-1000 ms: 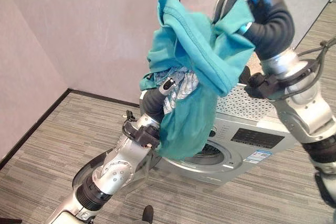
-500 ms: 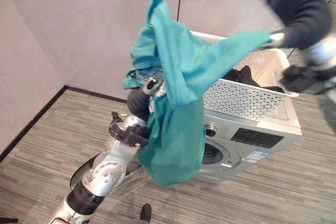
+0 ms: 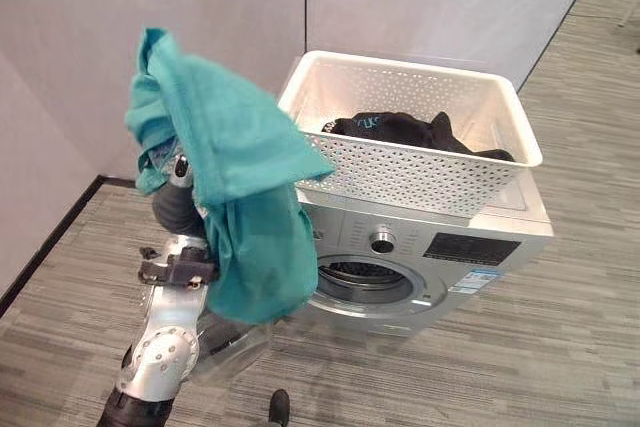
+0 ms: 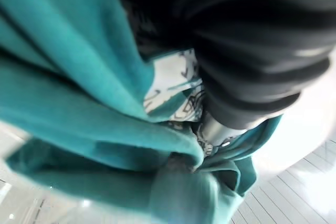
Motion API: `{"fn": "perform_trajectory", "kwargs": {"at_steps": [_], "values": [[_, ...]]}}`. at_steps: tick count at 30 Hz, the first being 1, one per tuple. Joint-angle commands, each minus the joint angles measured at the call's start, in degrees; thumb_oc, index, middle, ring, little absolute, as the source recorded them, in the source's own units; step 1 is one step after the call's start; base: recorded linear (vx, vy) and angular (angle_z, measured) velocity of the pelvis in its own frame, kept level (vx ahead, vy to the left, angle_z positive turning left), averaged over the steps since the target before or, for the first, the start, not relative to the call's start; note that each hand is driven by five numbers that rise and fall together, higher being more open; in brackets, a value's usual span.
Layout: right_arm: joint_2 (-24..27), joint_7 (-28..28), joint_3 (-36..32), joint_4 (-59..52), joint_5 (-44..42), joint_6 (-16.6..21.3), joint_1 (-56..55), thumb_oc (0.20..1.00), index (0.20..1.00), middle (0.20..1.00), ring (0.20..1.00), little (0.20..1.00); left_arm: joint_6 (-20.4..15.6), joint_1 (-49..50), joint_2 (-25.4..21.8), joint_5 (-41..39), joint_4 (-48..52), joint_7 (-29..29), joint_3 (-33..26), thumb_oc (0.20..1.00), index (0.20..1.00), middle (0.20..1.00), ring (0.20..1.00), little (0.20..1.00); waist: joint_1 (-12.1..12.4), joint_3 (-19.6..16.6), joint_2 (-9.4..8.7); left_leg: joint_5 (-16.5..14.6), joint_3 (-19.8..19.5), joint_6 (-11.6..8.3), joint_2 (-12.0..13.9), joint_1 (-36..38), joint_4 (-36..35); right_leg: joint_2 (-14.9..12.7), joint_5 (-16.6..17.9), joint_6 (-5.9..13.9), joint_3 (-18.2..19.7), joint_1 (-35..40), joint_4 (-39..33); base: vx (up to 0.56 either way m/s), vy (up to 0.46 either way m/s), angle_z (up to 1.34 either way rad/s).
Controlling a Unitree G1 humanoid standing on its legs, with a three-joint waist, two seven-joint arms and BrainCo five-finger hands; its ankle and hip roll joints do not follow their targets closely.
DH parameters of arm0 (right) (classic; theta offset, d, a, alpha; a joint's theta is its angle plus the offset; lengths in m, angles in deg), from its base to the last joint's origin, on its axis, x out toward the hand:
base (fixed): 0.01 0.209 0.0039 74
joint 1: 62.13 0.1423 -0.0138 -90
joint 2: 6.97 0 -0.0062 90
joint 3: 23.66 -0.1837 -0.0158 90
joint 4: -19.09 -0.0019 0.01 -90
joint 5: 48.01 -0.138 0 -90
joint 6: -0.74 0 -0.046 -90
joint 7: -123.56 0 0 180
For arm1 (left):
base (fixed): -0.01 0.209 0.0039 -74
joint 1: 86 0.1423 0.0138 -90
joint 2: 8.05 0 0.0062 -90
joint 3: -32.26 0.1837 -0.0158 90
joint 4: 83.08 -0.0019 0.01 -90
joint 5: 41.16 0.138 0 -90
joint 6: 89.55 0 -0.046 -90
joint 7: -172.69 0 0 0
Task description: Grab the laundry basket,head to the washer,open it,put in the laundry and shut it.
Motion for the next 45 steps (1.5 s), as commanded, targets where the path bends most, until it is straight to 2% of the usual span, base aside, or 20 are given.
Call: {"fn": "perform_trajectory", "kwargs": {"at_steps": [1, 6, 8, 13, 15, 17, 22, 25, 28, 30, 35, 38, 40, 41, 42, 43, 44, 45], "values": [[2.73, 2.18, 0.18, 4.58, -3.1, 3.03, -0.54, 1.0, 1.0, 1.0, 1.0, 1.0, -1.19, 1.51, -2.02, -2.32, 4.07, -4.41, -0.06, 0.2, 0.2, 0.2, 0.2, 0.2, 0.37, -6.42, 0.26, -0.44, -0.83, -3.14, 4.9, -1.56, 0.07, 0.51, 4.02, 0.91, 2.76, -1.7, 0.01, -0.04, -0.095, -0.07], [3.08, 3.74, -1.24, 16.14, -4.76, 2.6, -3.8, 1.0, 1.0, 1.0, 1.0, 1.0, 0.58, 6.69, -5.13, -4.18, 4.85, -5.75, 0.01, 0.2, 0.2, 0.2, 0.2, 0.2, 0.57, -5.49, 0.24, 0.38, -1.31, -3.34, 6.01, -0.7, 0.07, 2.3, 2.38, -0.42, 2.58, -1.33, 1.72, -0.02, -0.104, 0.0], [3.55, 4.74, 0.32, 24.65, -4.39, 1.04, -4.11, 1.0, 1.0, 1.0, 1.0, 1.0, 2.04, 9.34, -6.54, -5.19, 4.54, -6.2, 1.26, 0.2, 0.2, 0.2, 0.2, 0.2, 1.34, -4.28, 0.08, 1.48, -1.71, -3.58, 6.55, -0.81, 0.07, 3.46, 1.94, -1.04, 2.1, -1.15, 1.89, -0.07, -0.116, 0.09], [4.62, 6.07, 3.64, 34.61, -2.41, -1.46, -2.84, 1.0, 1.0, 1.0, 1.0, 1.0, 4.12, 12.88, -8.15, -6.57, 3.98, -6.34, 4.02, 0.2, 0.2, 0.2, 0.2, 0.2, 2.1, -2.09, 0.22, 2.66, -2.53, -3.78, 7.27, -1.2, 0.07, 4.66, 2.11, -1.65, 1.42, -0.78, 1.24, -0.09, -0.089, 0.12], [2.05, 5.46, 8.21, 41.67, -5.58, -3.0, 0.51, 1.0, 1.0, 1.0, 1.0, 1.0, 8.91, 17.54, -13.11, -8.26, 1.94, -6.34, 10.56, 0.2, 0.2, 0.2, 0.2, 0.2, 2.99, 0.85, 1.0, 3.0, -2.82, -3.65, 7.96, -1.46, 0.5, 5.5, 2.01, -1.98, 0.72, -0.56, 0.99, -0.14, -0.094, 0.12], [1.35, 5.08, 9.16, 42.51, -6.22, -3.17, 0.99, 1.0, 1.0, 1.0, 1.0, 1.0, 9.99, 18.58, -14.17, -8.59, 1.12, -6.39, 11.98, 0.2, 0.2, 0.2, 0.2, 0.2, 2.93, 1.43, 1.11, 3.45, -2.69, -3.53, 8.05, -1.7, 0.4, 5.58, 2.2, -1.95, 0.49, -0.9, 1.11, -0.07, -0.033, 0.0], [-5.65, 4.82, 13.51, 38.21, -5.59, -3.9, 0.03, 1.0, 1.0, 1.0, 1.0, 1.0, 14.52, 19.73, -17.18, -8.52, -7.2, -5.87, 21.13, 0.2, 0.2, 0.2, 0.2, 0.2, 1.68, 6.13, 1.32, 3.85, -1.64, -3.33, 8.0, -2.99, 0.73, 5.33, 2.38, -1.77, 0.83, -3.5, 2.56, -0.08, -0.013, -0.02], [-8.35, 4.85, 15.1, 35.93, -5.19, -4.29, -0.93, 1.0, 1.0, 1.0, 1.0, 1.0, 14.58, 18.33, -16.3, -7.58, -10.82, -5.2, 23.68, 0.2, 0.2, 0.2, 0.2, 0.2, 1.1, 7.42, 1.09, 3.86, -0.92, -3.19, 7.96, -3.52, 0.82, 4.96, 2.52, -1.65, 1.1, -4.78, 3.19, -0.06, 0.021, -0.05], [-14.17, 4.56, 19.42, 32.57, -5.07, -5.04, -2.23, 1.0, 1.0, 1.0, 1.0, 1.0, 13.04, 14.83, -13.96, -5.2, -17.62, -3.03, 27.01, 0.2, 0.2, 0.2, 0.2, 0.2, 0.3, 9.75, 0.61, 3.5, 0.59, -2.77, 7.74, -4.71, 1.21, 3.99, 2.49, -1.14, 1.96, -7.33, 4.6, -0.09, 0.07, -0.16], [-17.04, 3.96, 21.3, 30.65, -5.03, -6.04, -3.83, 1.0, 1.0, 1.0, 1.0, 1.0, 11.72, 13.04, -12.47, -4.84, -18.88, -1.89, 26.99, 0.2, 0.2, 0.2, 0.2, 0.2, -0.09, 10.87, 0.13, 3.05, 1.13, -2.59, 7.58, -6.05, 2.63, 3.46, 2.71, -1.13, 2.54, -8.84, 5.23, -0.07, 0.069, -0.17], [-22.25, -0.17, 29.42, 29.79, -5.72, -8.86, -7.36, 1.0, 1.0, 1.0, 1.0, 1.0, 10.82, 11.5, -11.36, -4.9, -19.64, -0.84, 26.25, 0.2, 0.2, 0.2, 0.2, 0.2, 0.19, 13.02, -1.72, -0.49, 1.64, -1.48, 6.09, -10.56, 8.97, 1.51, 2.82, -0.52, 3.9, -11.02, 6.05, -0.01, 0.087, -0.23], [-26.31, -3.72, 35.59, 32.72, -9.26, -11.01, -8.82, 1.0, 1.0, 1.0, 1.0, 1.0, 9.99, 9.51, -10.74, -4.67, -21.14, -0.11, 26.74, 0.2, 0.2, 0.2, 0.2, 0.2, 1.18, 13.64, -2.81, -3.74, 1.33, -0.09, 4.1, -13.49, 12.83, -0.39, 1.93, 0.35, 3.85, -12.86, 8.69, 0.05, 0.15, 0.02], [-27.17, -5.75, 39.15, 33.49, -8.39, -12.66, -9.26, 1.0, 1.0, 1.0, 1.0, 1.0, 9.78, 8.19, -10.84, -4.16, -21.81, -0.03, 26.64, 0.2, 0.2, 0.2, 0.2, 0.2, 1.88, 14.31, -2.91, -4.96, 2.02, 1.08, 3.66, -13.46, 13.01, -1.49, 2.03, 2.03, 4.0, -16.97, 15.94, 0.0, 0.231, -0.09], [-27.77, -8.02, 41.57, 34.9, -8.52, -14.38, -9.37, 1.0, 1.0, 1.0, 1.0, 1.0, 8.88, 7.19, -10.77, -4.08, -22.32, -0.03, 26.71, 0.2, 0.2, 0.2, 0.2, 0.2, 1.63, 15.59, -2.95, -6.71, 2.56, 2.67, 2.85, -13.31, 14.4, -3.43, 8.78, 5.16, 5.23, -23.16, 27.02, -0.06, 0.255, -0.45], [-27.83, -8.91, 43.19, 35.53, -9.44, -14.59, -9.02, 1.0, 1.0, 1.0, 1.0, 1.0, 8.37, 5.74, -11.02, -4.55, -22.47, 0.32, 28.3, 0.2, 0.2, 0.2, 0.2, 0.2, 0.81, 17.22, -2.39, -7.01, 2.18, 2.95, 2.81, -13.49, 15.66, -2.16, 10.73, 5.44, 7.11, -26.39, 32.35, -0.06, 0.175, -0.48], [-27.82, -8.93, 43.17, 35.56, -9.45, -14.58, -8.98, 1.0, 1.0, 1.0, 1.0, 1.0, 8.36, 5.71, -11.01, -4.56, -22.48, 0.33, 28.31, 0.2, 0.2, 0.2, 0.2, 0.2, 0.85, 17.2, -2.41, -7.08, 2.22, 2.96, 2.79, -13.61, 15.78, -2.18, 10.68, 5.45, 7.17, -26.53, 32.49, -0.03, 0.077, -0.18], [-28.46, -9.29, 44.84, 36.69, -10.18, -15.01, -8.39, 1.0, 1.0, 1.0, 1.0, 1.0, 8.95, 4.75, -10.6, -5.54, -22.41, 0.05, 29.73, 0.2, 0.2, 0.2, 0.2, 0.2, 0.43, 18.64, -1.61, -8.03, 1.99, 3.02, 2.96, -13.96, 17.5, -2.44, 10.14, 5.03, 7.52, -28.61, 33.49, 0.02, -0.007, 0.32], [-28.14, -9.6, 45.7, 36.36, -10.17, -15.24, -7.83, 1.0, 1.0, 1.0, 1.0, 1.0, 8.23, 4.21, -10.55, -5.77, -22.51, 0.16, 29.22, 0.2, 0.2, 0.2, 0.2, 0.2, 0.37, 19.41, -1.38, -8.8, 1.83, 2.76, 3.1, -14.52, 18.94, -3.43, 8.78, 4.01, 6.74, -29.24, 30.7, 0.13, -0.077, 0.34]]}}
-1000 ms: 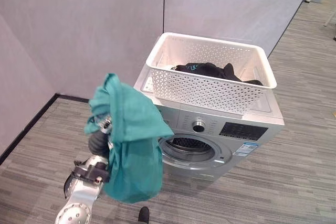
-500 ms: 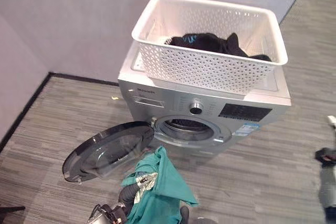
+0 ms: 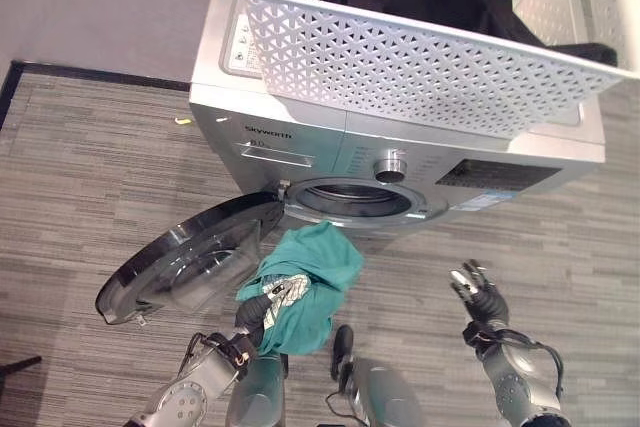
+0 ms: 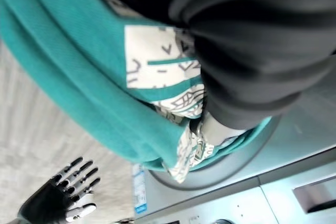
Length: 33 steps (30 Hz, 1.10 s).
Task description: Grab the laundry basket,head to the washer,open it,put in the laundry and shut it.
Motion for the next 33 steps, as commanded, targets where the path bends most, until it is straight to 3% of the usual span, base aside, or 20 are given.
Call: {"fn": "perform_trajectory", "kwargs": {"at_steps": [1, 3, 4, 6, 8, 13, 18, 25, 28, 31, 33], "values": [[1.75, -2.28, 0.22, -0.44, -2.97, 0.28, 1.63, 1.0, 1.0, 1.0, 1.0, 1.0, -2.83, 2.18, 0.61, 0.29, 5.03, -1.06, -2.32, 0.2, 0.2, 0.2, 0.2, 0.2, 1.54, -0.71, -0.84, -6.03, -1.73, -1.75, 1.99, -2.95, 8.1, -2.33, 9.15, -1.02, -1.26, -0.35, -18.96, 0.06, -0.142, 0.2], [3.78, -1.79, 1.72, -4.35, -2.46, 1.05, 0.77, 1.0, 1.0, 1.0, 1.0, 1.0, -3.86, 3.08, 2.24, -1.45, 6.11, -0.27, -3.83, 0.2, 0.2, 0.2, 0.2, 0.2, 1.73, 0.57, -2.12, -5.43, -2.8, -1.96, 1.54, -4.31, 9.98, -2.23, 9.81, -1.96, 0.82, -0.9, -22.06, 0.08, -0.246, -0.08], [2.25, -2.05, 1.13, -0.71, -2.17, -0.62, -0.54, 1.0, 1.0, 1.0, 1.0, 1.0, 0.99, 3.51, 3.63, 0.17, 0.85, -0.89, -4.12, 0.2, 0.2, 0.2, 0.2, 0.2, 2.35, 1.46, -2.26, -8.23, -4.25, -1.85, 1.98, -7.6, 16.74, -0.83, 7.54, -1.49, 3.54, -3.94, -15.5, 0.08, -0.271, 0.12], [2.48, -4.3, 2.74, 1.22, -3.25, -1.63, -1.04, 1.0, 1.0, 1.0, 1.0, 1.0, -3.17, 0.73, 4.38, 2.76, 0.86, -0.05, -6.15, 0.2, 0.2, 0.2, 0.2, 0.2, 2.69, 1.78, -3.93, -9.34, -5.4, -2.2, 1.43, -9.47, 18.79, 2.69, 3.76, -3.98, 2.63, -4.86, -13.56, 0.0, -0.241, 0.63], [2.46, -4.08, 3.82, 4.05, -3.69, -2.01, -0.5, 1.0, 1.0, 1.0, 1.0, 1.0, -1.79, 0.42, 5.49, 2.42, 1.41, 0.42, -2.75, 0.2, 0.2, 0.2, 0.2, 0.2, 3.02, 2.21, -4.53, -9.36, -6.22, -2.49, 0.88, -11.69, 20.18, 2.48, 3.31, -4.45, 0.47, -5.54, -13.02, 0.0, -0.227, 0.99], [1.55, -4.22, 3.42, 6.79, -3.45, -3.94, -2.33, 1.0, 1.0, 1.0, 1.0, 1.0, -1.83, -2.32, 9.41, 4.32, -2.77, 2.36, -2.76, 0.2, 0.2, 0.2, 0.2, 0.2, 2.62, 1.66, -3.62, -9.16, -8.13, -3.09, 0.92, -15.95, 21.25, 1.42, 1.13, -4.32, -2.39, -7.27, -11.22, 0.0, -0.114, 0.45], [-1.43, -2.44, 2.54, 13.09, -3.27, -4.79, -1.31, 1.0, 1.0, 1.0, 1.0, 1.0, -2.79, -7.17, 16.32, 5.64, -8.1, 4.91, -3.64, 0.2, 0.2, 0.2, 0.2, 0.2, 1.66, 2.62, -2.52, -8.64, -8.39, -3.14, 0.63, -20.33, 22.48, 0.71, 0.21, -4.88, -3.46, -11.9, -7.84, -0.04, -0.036, 0.03], [-4.02, 0.94, 3.05, 18.41, -0.73, -4.83, 1.34, 1.0, 1.0, 1.0, 1.0, 1.0, -5.63, -19.86, 25.29, 6.83, -15.74, 9.09, -3.58, 0.2, 0.2, 0.2, 0.2, 0.2, -1.21, 3.82, -2.65, -8.57, -7.64, -3.25, 1.27, -25.31, 23.9, 1.56, 0.29, -5.61, -2.56, -18.12, -6.05, -0.04, -0.036, -0.06], [-3.97, 2.61, 4.3, 19.64, 2.7, -4.01, 2.13, 1.0, 1.0, 1.0, 1.0, 1.0, -8.02, -28.99, 29.54, 7.06, -22.75, 11.41, -6.37, 0.2, 0.2, 0.2, 0.2, 0.2, -3.21, 3.9, -3.17, -8.94, -7.07, -3.0, 1.7, -27.24, 24.68, 2.27, 0.7, -5.58, -1.85, -20.38, -6.25, -0.02, -0.007, -0.14], [-3.83, 3.04, 4.57, 20.41, 3.27, -3.94, 2.59, 1.0, 1.0, 1.0, 1.0, 1.0, -8.48, -32.05, 30.73, 6.76, -25.07, 11.82, -7.26, 0.2, 0.2, 0.2, 0.2, 0.2, -3.86, 3.93, -3.54, -9.29, -6.96, -2.88, 1.79, -27.89, 25.27, 2.51, 0.81, -5.57, -1.58, -21.03, -6.25, 0.0, -0.006, -0.13], [-3.75, 3.8, 5.76, 20.18, 4.51, -3.49, 3.01, 1.0, 1.0, 1.0, 1.0, 1.0, -10.74, -39.09, 33.26, 5.81, -31.27, 14.03, -11.11, 0.2, 0.2, 0.2, 0.2, 0.2, -5.61, 3.82, -4.6, -10.39, -6.65, -2.67, 2.32, -30.14, 27.26, 3.07, 0.94, -5.58, -0.7, -23.23, -5.91, 0.0, -0.012, -0.24]]}}
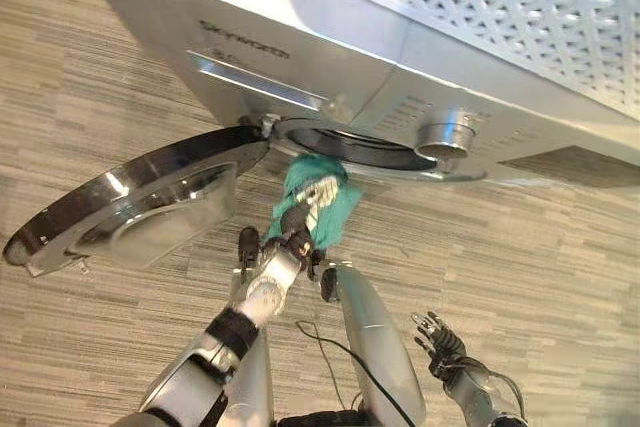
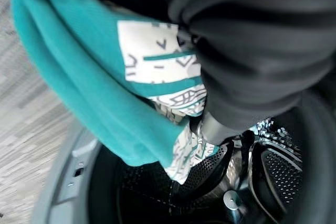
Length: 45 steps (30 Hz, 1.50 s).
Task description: Grab the laundry basket,head to the washer,open it,put in the laundry and shut it.
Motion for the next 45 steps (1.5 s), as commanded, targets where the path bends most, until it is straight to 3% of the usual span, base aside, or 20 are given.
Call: {"fn": "perform_trajectory", "kwargs": {"at_steps": [1, 6, 8, 10, 12, 18, 20, 22, 25, 28, 32, 34, 37, 38, 39, 42, 44, 45], "values": [[3.35, 1.52, 2.56, -0.66, 2.0, 1.1, -3.36, 1.0, 1.0, 1.0, 1.0, 1.0, -4.17, -4.33, 6.0, 0.39, -2.13, 1.97, -2.97, 0.2, 0.2, 0.2, 0.2, 0.2, -1.67, -3.52, -0.13, -2.64, -0.92, 2.44, 1.78, -5.39, 5.98, -3.42, 2.57, 4.02, -0.72, -2.32, 0.15, 0.01, 0.003, -0.12], [3.8, 2.28, 3.91, 1.12, 2.24, 2.03, -1.75, 1.0, 1.0, 1.0, 1.0, 1.0, -7.66, -21.93, 6.9, -2.79, -14.73, 4.57, -9.51, 0.2, 0.2, 0.2, 0.2, 0.2, -5.02, -4.72, -1.74, -5.15, -0.96, 2.92, 2.81, -10.4, 10.12, -2.17, 2.93, 4.5, 0.11, -6.57, 0.87, 0.03, 0.035, -0.24], [4.0, 2.21, 5.25, 2.03, 2.94, 2.0, -0.83, 1.0, 1.0, 1.0, 1.0, 1.0, -7.03, -26.95, 4.38, -3.3, -19.88, 4.69, -11.83, 0.2, 0.2, 0.2, 0.2, 0.2, -6.1, -5.32, -2.14, -6.17, -0.83, 2.98, 3.45, -12.21, 11.96, -1.64, 2.95, 4.55, 0.55, -8.07, 1.17, 0.05, 0.029, -0.25], [4.33, 2.14, 6.12, 1.88, 3.62, 2.35, -0.05, 1.0, 1.0, 1.0, 1.0, 1.0, -7.12, -30.94, -0.68, -4.64, -24.91, 5.0, -15.3, 0.2, 0.2, 0.2, 0.2, 0.2, -7.18, -5.9, -2.56, -7.44, -0.78, 3.1, 4.17, -14.48, 13.97, -1.01, 2.73, 4.52, 0.78, -10.01, 1.97, 0.06, 0.048, -0.29], [4.14, 2.66, 5.39, 2.31, 3.03, 3.02, 0.13, 1.0, 1.0, 1.0, 1.0, 1.0, -6.62, -37.02, -11.4, -5.28, -34.92, 7.06, -19.03, 0.2, 0.2, 0.2, 0.2, 0.2, -8.94, -6.56, -3.57, -11.29, -0.68, 3.52, 6.16, -19.62, 21.3, 0.06, 1.69, 4.45, 1.17, -14.3, 5.95, 0.09, 0.053, -0.6], [5.38, 4.39, 4.72, 2.78, 3.7, 3.82, 3.0, 1.0, 1.0, 1.0, 1.0, 1.0, -6.03, -46.75, -21.35, -6.47, -40.01, 8.34, -18.33, 0.2, 0.2, 0.2, 0.2, 0.2, -11.28, -7.61, -3.09, -15.03, -0.41, 4.37, 7.99, -25.02, 28.43, 1.91, 1.29, 4.27, 1.42, -18.84, 9.09, 0.08, 0.045, -0.35], [6.4, 4.21, 3.98, 2.15, 3.36, 3.91, 3.74, 1.0, 1.0, 1.0, 1.0, 1.0, -6.56, -50.78, -21.69, -8.24, -38.83, 7.99, -16.88, 0.2, 0.2, 0.2, 0.2, 0.2, -11.48, -7.95, -2.33, -15.67, -0.47, 4.45, 8.18, -26.68, 29.53, 2.58, 0.99, 4.23, 1.57, -20.49, 9.8, 0.09, 0.063, -0.27], [8.46, 4.47, 3.57, 1.01, 3.46, 4.38, 4.55, 1.0, 1.0, 1.0, 1.0, 1.0, -10.35, -57.02, -20.35, -9.27, -33.28, 8.15, -13.2, 0.2, 0.2, 0.2, 0.2, 0.2, -11.79, -7.91, -1.65, -16.16, -0.22, 4.54, 8.02, -27.76, 30.05, 2.67, 0.79, 4.17, 1.9, -21.5, 10.07, 0.04, 0.026, -0.16], [13.25, 3.86, -0.18, -7.37, 4.47, 5.69, 0.5, 1.0, 1.0, 1.0, 1.0, 1.0, -15.14, -59.54, -20.68, -3.59, -10.92, 4.32, -3.76, 0.2, 0.2, 0.2, 0.2, 0.2, -12.07, -7.23, -0.88, -16.48, -0.57, 4.37, 7.56, -30.34, 31.94, 2.55, 0.74, 4.15, 1.42, -23.72, 11.06, 0.05, 0.022, -0.04], [16.36, 2.05, -3.75, -10.48, 5.25, 6.53, -5.96, 1.0, 1.0, 1.0, 1.0, 1.0, -21.31, -60.36, -21.08, -0.16, 3.53, 5.03, -0.13, 0.2, 0.2, 0.2, 0.2, 0.2, -11.54, -6.85, 0.06, -17.02, -1.5, 4.63, 6.92, -33.14, 34.18, 2.17, 0.48, 4.37, 0.69, -25.93, 12.84, 0.05, -0.015, -0.07], [18.18, 0.2, -3.54, -12.58, 6.24, 6.05, -6.47, 1.0, 1.0, 1.0, 1.0, 1.0, -23.09, -56.32, -20.08, 2.39, 18.39, 1.88, 1.12, 0.2, 0.2, 0.2, 0.2, 0.2, -10.4, -6.09, 0.78, -17.29, -1.46, 4.95, 6.42, -34.8, 35.16, 2.29, -0.03, 4.32, -0.14, -28.25, 14.59, 0.03, 0.014, 0.14], [18.91, -1.05, -2.66, -16.4, 7.0, 6.12, -8.07, 1.0, 1.0, 1.0, 1.0, 1.0, -24.45, -51.57, -17.47, 1.39, 20.11, 1.18, -1.08, 0.2, 0.2, 0.2, 0.2, 0.2, -10.15, -5.81, 0.48, -17.69, -1.5, 5.27, 6.44, -35.47, 36.05, 2.65, 0.16, 4.23, -0.17, -29.16, 14.84, 0.0, 0.051, 0.03], [18.91, -0.72, -1.03, -18.58, 7.2, 7.45, -8.2, 1.0, 1.0, 1.0, 1.0, 1.0, -24.44, -47.29, -14.95, 0.11, 11.4, 3.09, -2.06, 0.2, 0.2, 0.2, 0.2, 0.2, -9.7, -5.45, 0.45, -17.8, -1.77, 5.67, 6.56, -36.8, 36.96, 2.62, 0.44, 4.17, -0.03, -29.91, 15.03, -0.01, 0.002, -0.06], [18.75, -0.13, -0.39, -18.8, 7.59, 7.87, -8.14, 1.0, 1.0, 1.0, 1.0, 1.0, -22.95, -46.51, -15.05, -0.24, 5.54, 4.12, -1.54, 0.416, 0.416, 0.416, 0.416, 0.416, -9.68, -5.29, 0.6, -17.66, -1.7, 5.73, 6.53, -37.13, 36.75, 2.45, 0.44, 4.12, -0.12, -30.0, 14.92, -0.02, -0.012, -0.04], [18.25, 0.64, 0.39, -18.41, 8.01, 8.28, -7.77, 1.0, 1.0, 1.0, 1.0, 1.0, -19.82, -45.61, -15.71, -1.02, -3.96, 4.96, -0.77, 1.0, 1.0, 1.0, 1.0, 1.0, -9.63, -5.17, 0.78, -17.63, -1.51, 5.81, 6.39, -37.14, 36.51, 2.23, 0.34, 4.16, -0.04, -29.85, 14.81, 0.0, 0.0, 0.0], [15.25, 3.52, 2.8, -12.12, 7.83, 8.15, -4.19, 1.0, 1.0, 1.0, 1.0, 1.0, -10.38, -47.59, -18.75, 0.8, -25.96, 6.72, 0.17, 1.0, 1.0, 1.0, 1.0, 1.0, -9.39, -4.99, 1.87, -16.88, -0.79, 5.99, 5.73, -36.88, 34.99, 1.41, 0.34, 3.89, 0.16, -29.72, 13.92, -0.01, 0.008, -0.07], [13.43, 3.98, 3.78, -8.83, 6.9, 7.4, -1.21, 1.0, 1.0, 1.0, 1.0, 1.0, -3.39, -48.63, -18.83, 4.33, -30.17, 3.17, 1.03, 1.0, 1.0, 1.0, 1.0, 1.0, -9.7, -4.94, 2.12, -16.35, -0.21, 6.01, 5.52, -36.67, 33.83, 1.19, 0.81, 3.75, 0.31, -29.48, 12.68, -0.01, 0.015, 0.04], [13.22, 3.67, 4.46, -7.82, 7.28, 7.12, -0.05, 1.0, 1.0, 1.0, 1.0, 1.0, 0.63, -47.6, -20.91, 15.27, -35.67, 3.86, 2.85, 1.0, 1.0, 1.0, 1.0, 1.0, -9.42, -5.1, 2.63, -16.08, 0.32, 6.13, 5.5, -36.41, 32.99, 0.99, 1.19, 3.82, 0.31, -29.27, 11.9, -0.01, 0.015, 0.05]]}}
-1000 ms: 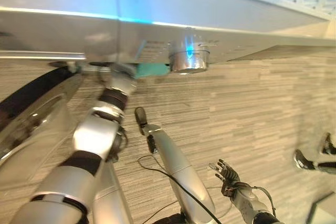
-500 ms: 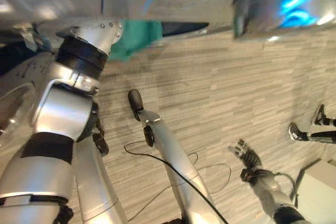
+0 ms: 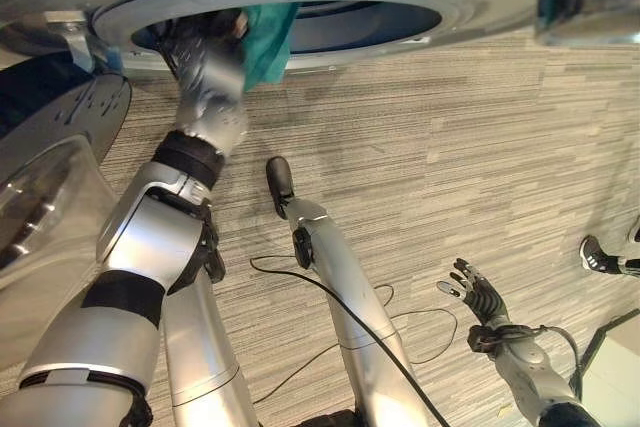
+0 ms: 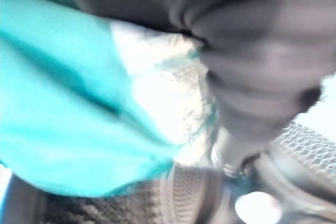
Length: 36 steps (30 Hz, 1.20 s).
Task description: Grab the laundry basket,head to the washer,open it,put in the laundry and shut it.
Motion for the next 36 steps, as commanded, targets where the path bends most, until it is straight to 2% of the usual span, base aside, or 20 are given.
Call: {"fn": "perform_trajectory", "kwargs": {"at_steps": [1, 3, 6, 10, 14, 16, 17, 18, 19, 20, 22, 24, 25, 26, 27, 28, 29, 30, 33, 36], "values": [[1.29, 0.95, 1.39, -2.41, -1.1, -0.51, -2.91, 1.0, 1.0, 1.0, 1.0, 1.0, 9.37, 0.89, -5.3, 10.93, -5.27, -0.36, -1.58, 1.0, 1.0, 1.0, 1.0, 1.0, -2.03, -2.12, 2.04, -5.9, -2.11, 2.88, -0.3, 1.53, 5.39, -3.76, -1.96, 1.59, -2.1, 4.26, 1.64, 0.0, 0.0, 0.0], [1.64, 0.34, 1.85, -2.81, -2.29, -0.28, -3.03, 1.0, 1.0, 1.0, 1.0, 1.0, 9.86, -0.86, -5.34, 16.47, -6.76, -0.58, 0.8, 1.0, 1.0, 1.0, 1.0, 1.0, -2.46, -2.31, 2.2, -5.04, -1.7, 2.65, -0.39, 1.93, 4.11, -3.8, -1.58, 1.64, -2.15, 4.68, 0.59, -0.01, -0.008, -0.06], [2.15, -0.08, 1.73, -4.54, -2.87, 0.21, -4.41, 1.0, 1.0, 1.0, 1.0, 1.0, 9.26, -1.93, -4.89, 17.86, -6.01, -0.03, 1.7, 1.0, 1.0, 1.0, 1.0, 1.0, -2.93, -2.36, 2.23, -3.78, -1.32, 2.2, -0.87, 2.99, 1.85, -4.15, -0.97, 1.71, -2.17, 5.79, -1.26, -0.01, -0.031, 0.01], [2.49, -0.43, 2.22, -6.45, -1.75, 0.59, -5.47, 1.0, 1.0, 1.0, 1.0, 1.0, 7.45, -1.22, -4.14, 21.38, -3.43, 1.92, 2.85, 1.0, 1.0, 1.0, 1.0, 1.0, -2.63, -2.2, 3.08, -1.38, -0.9, 1.51, -2.07, 5.66, -3.28, -5.25, -0.25, 1.94, -2.2, 8.06, -4.35, -0.02, -0.051, 0.17], [3.36, -0.59, 2.5, -6.44, -1.6, 1.57, -5.32, 1.0, 1.0, 1.0, 1.0, 1.0, 6.92, -2.44, -4.17, 28.84, -1.88, 3.99, 6.61, 1.0, 1.0, 1.0, 1.0, 1.0, -2.1, -1.21, 3.71, 1.77, -1.07, 0.88, -3.43, 9.43, -9.42, -6.72, 1.35, 2.36, -1.97, 11.56, -8.47, -0.04, -0.039, 0.25], [3.9, -0.28, 2.52, -6.11, -1.39, 1.86, -4.43, 1.0, 1.0, 1.0, 1.0, 1.0, 8.98, -3.45, -5.57, 36.26, -3.67, 4.91, 9.12, 1.0, 1.0, 1.0, 1.0, 1.0, -1.57, -0.71, 4.24, 3.36, -0.95, 0.6, -3.92, 11.6, -12.96, -7.33, 2.12, 2.52, -1.76, 13.31, -10.62, -0.03, -0.017, 0.25], [3.88, -0.28, 2.52, -6.09, -1.39, 1.87, -4.39, 1.0, 1.0, 1.0, 1.0, 1.0, 9.0, -3.51, -5.56, 36.31, -3.71, 4.92, 9.12, 1.0, 1.0, 1.0, 1.0, 1.0, -1.61, -0.57, 4.17, 3.47, -0.92, 0.6, -3.98, 11.82, -13.17, -7.38, 2.18, 2.53, -1.75, 13.5, -10.74, -0.03, 0.025, 0.21], [3.97, -0.55, 2.17, -5.94, -0.98, 1.62, -4.5, 1.0, 1.0, 1.0, 1.0, 1.0, 10.61, -4.11, -7.95, 37.28, -7.61, 3.62, 8.7, 1.0, 1.0, 1.0, 1.0, 1.0, -1.12, -0.2, 4.45, 4.28, -0.76, 0.42, -4.32, 13.58, -15.35, -7.82, 2.61, 2.83, -1.57, 14.67, -11.8, -0.01, 0.035, 0.12], [3.53, -0.28, 1.91, -6.6, -2.19, 1.39, -5.06, 1.0, 1.0, 1.0, 1.0, 1.0, 7.38, -1.08, -5.46, 20.49, -5.8, 1.45, 3.3, 1.0, 1.0, 1.0, 1.0, 1.0, -1.2, 0.04, 4.35, 4.4, -0.64, 0.29, -4.58, 14.87, -16.6, -8.04, 2.62, 2.94, -1.25, 15.7, -12.75, -0.02, 0.038, 0.1], [3.63, -0.66, 2.06, -6.77, -2.6, 0.81, -6.11, 1.0, 1.0, 1.0, 1.0, 1.0, 7.94, 0.29, -5.31, 18.15, -4.31, 0.42, 2.89, 1.0, 1.0, 1.0, 1.0, 1.0, -1.19, -0.01, 4.65, 5.02, -0.78, 0.13, -4.82, 15.41, -17.8, -8.31, 2.93, 2.94, -1.28, 16.32, -13.65, -0.01, 0.017, 0.04], [5.67, -0.12, 1.35, -1.8, -1.52, -0.01, -3.73, 1.0, 1.0, 1.0, 1.0, 1.0, 8.24, -0.34, -3.59, 25.88, -3.27, 2.85, 3.64, 1.0, 1.0, 1.0, 1.0, 1.0, 0.04, 0.12, 5.54, 6.69, -0.96, -0.44, -5.25, 16.9, -20.97, -8.92, 3.49, 3.01, -1.45, 17.7, -15.73, -0.04, 0.005, 0.09], [7.37, -1.61, 3.18, -6.1, -1.3, -0.4, -6.67, 1.0, 1.0, 1.0, 1.0, 1.0, 5.94, -2.32, 0.3, 23.98, -0.65, 5.31, 4.09, 1.0, 1.0, 1.0, 1.0, 1.0, 0.09, 0.3, 5.31, 7.44, -0.7, -0.54, -5.24, 18.17, -22.72, -8.97, 3.91, 3.12, -1.39, 18.67, -17.01, -0.02, -0.007, 0.22], [7.58, -1.74, 2.89, -6.86, -1.5, -0.3, -7.94, 1.0, 1.0, 1.0, 1.0, 1.0, 7.16, -4.72, 0.91, 26.1, -2.28, 6.05, 5.04, 1.0, 1.0, 1.0, 1.0, 1.0, -0.01, 0.33, 5.15, 7.84, -0.96, -0.47, -5.35, 18.6, -23.25, -8.92, 4.12, 3.12, -1.3, 19.04, -17.49, -0.01, -0.033, 0.22], [8.15, -2.1, 2.39, -6.63, -1.9, 0.25, -8.36, 1.0, 1.0, 1.0, 1.0, 1.0, 9.75, -8.73, -0.28, 38.53, -4.7, 9.89, 7.26, 1.0, 1.0, 1.0, 1.0, 1.0, 0.05, 0.19, 5.12, 8.28, -1.19, -0.46, -5.5, 18.58, -23.57, -9.04, 4.51, 3.13, -1.27, 19.16, -17.98, -0.02, -0.052, 0.18], [8.7, -2.36, 1.54, -6.95, -2.39, 0.83, -8.23, 1.0, 1.0, 1.0, 1.0, 1.0, 9.62, -9.58, 0.51, 42.12, -4.53, 13.09, 6.74, 1.0, 1.0, 1.0, 1.0, 1.0, 0.16, 0.45, 5.01, 8.74, -1.43, -0.64, -5.59, 18.97, -24.38, -9.0, 4.57, 3.25, -1.35, 19.57, -18.2, -0.03, -0.047, 0.07], [8.98, -1.71, 1.34, -8.7, -2.17, 1.12, -8.37, 1.0, 1.0, 1.0, 1.0, 1.0, 9.03, -7.8, 2.05, 39.15, -4.62, 11.2, 5.58, 1.0, 1.0, 1.0, 1.0, 1.0, -0.09, 0.63, 4.84, 9.09, -1.5, -0.66, -5.71, 19.82, -25.6, -8.93, 4.75, 3.38, -1.33, 19.94, -18.72, -0.03, -0.031, 0.08], [8.11, -0.84, 1.87, -7.56, -1.19, 1.24, -8.36, 1.0, 1.0, 1.0, 1.0, 1.0, 10.72, -8.8, 1.51, 47.73, -5.02, 13.55, 7.49, 1.0, 1.0, 1.0, 1.0, 1.0, 0.27, 0.88, 5.09, 9.72, -1.56, -0.62, -5.81, 20.83, -26.97, -9.02, 4.95, 3.25, -1.1, 20.59, -19.4, -0.03, -0.012, 0.09], [7.94, -0.84, 1.62, -7.06, -1.3, 1.28, -7.87, 1.0, 1.0, 1.0, 1.0, 1.0, 11.94, -8.87, 0.96, 50.8, -6.15, 15.94, 7.2, 1.0, 1.0, 1.0, 1.0, 1.0, 0.5, 1.03, 5.13, 10.08, -1.51, -0.66, -5.82, 21.38, -27.6, -9.02, 5.06, 3.33, -1.05, 20.98, -19.61, -0.03, -0.007, 0.1], [7.64, -0.55, 2.65, -7.63, -0.9, 1.96, -8.1, 1.0, 1.0, 1.0, 1.0, 1.0, 13.42, -4.4, 2.39, 55.34, -9.41, 17.9, 4.53, 1.0, 1.0, 1.0, 1.0, 1.0, 0.64, 1.43, 4.57, 11.77, -2.03, -0.98, -5.73, 23.36, -30.13, -9.07, 5.34, 3.28, -1.22, 22.47, -20.68, -0.03, -0.056, 0.05], [6.44, 0.67, 3.31, -6.98, 0.54, 2.18, -8.53, 1.0, 1.0, 1.0, 1.0, 1.0, 13.44, 2.27, 4.24, 56.74, -7.26, 19.43, 1.32, 1.0, 1.0, 1.0, 1.0, 1.0, 1.87, 1.7, 4.81, 13.08, -3.02, -1.04, -6.27, 25.21, -32.32, -9.35, 5.46, 3.27, -1.5, 23.85, -20.82, -0.05, -0.051, 0.09]]}}
